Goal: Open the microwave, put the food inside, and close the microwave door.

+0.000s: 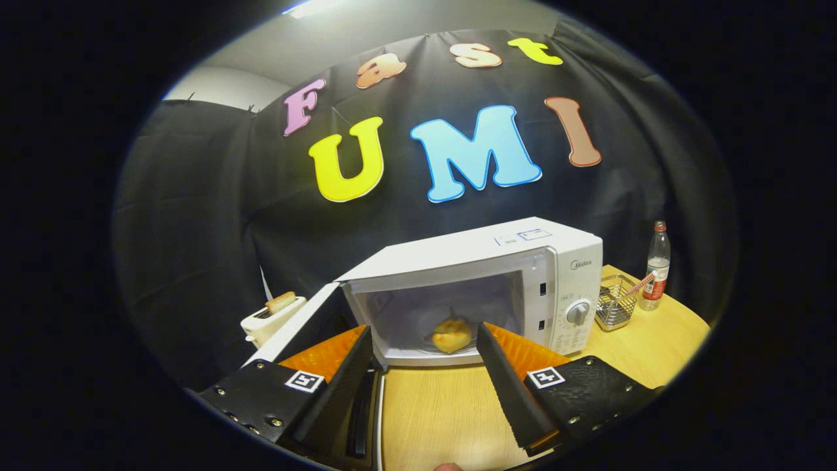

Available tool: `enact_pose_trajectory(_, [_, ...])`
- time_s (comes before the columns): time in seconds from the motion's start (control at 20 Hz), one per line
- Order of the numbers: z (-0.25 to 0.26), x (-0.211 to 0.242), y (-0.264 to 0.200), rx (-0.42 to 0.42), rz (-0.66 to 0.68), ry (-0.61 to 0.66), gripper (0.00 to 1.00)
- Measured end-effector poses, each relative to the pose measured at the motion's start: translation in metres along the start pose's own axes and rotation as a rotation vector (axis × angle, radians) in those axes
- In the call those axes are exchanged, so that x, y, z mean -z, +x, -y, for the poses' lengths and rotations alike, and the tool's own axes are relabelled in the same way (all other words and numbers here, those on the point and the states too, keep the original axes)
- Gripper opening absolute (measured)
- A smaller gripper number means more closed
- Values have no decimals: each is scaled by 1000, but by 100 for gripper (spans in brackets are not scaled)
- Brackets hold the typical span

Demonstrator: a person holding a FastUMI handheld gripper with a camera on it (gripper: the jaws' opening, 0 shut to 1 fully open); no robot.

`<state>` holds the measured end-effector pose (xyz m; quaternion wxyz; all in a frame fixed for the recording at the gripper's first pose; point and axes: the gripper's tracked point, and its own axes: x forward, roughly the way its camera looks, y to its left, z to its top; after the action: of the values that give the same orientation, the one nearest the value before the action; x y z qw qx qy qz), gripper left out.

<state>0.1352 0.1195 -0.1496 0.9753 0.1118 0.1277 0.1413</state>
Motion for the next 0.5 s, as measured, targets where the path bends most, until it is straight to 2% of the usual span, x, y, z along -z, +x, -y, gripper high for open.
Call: enact_pose_trajectory(0.5, [-85, 4, -112, -136, 13, -23, 97])
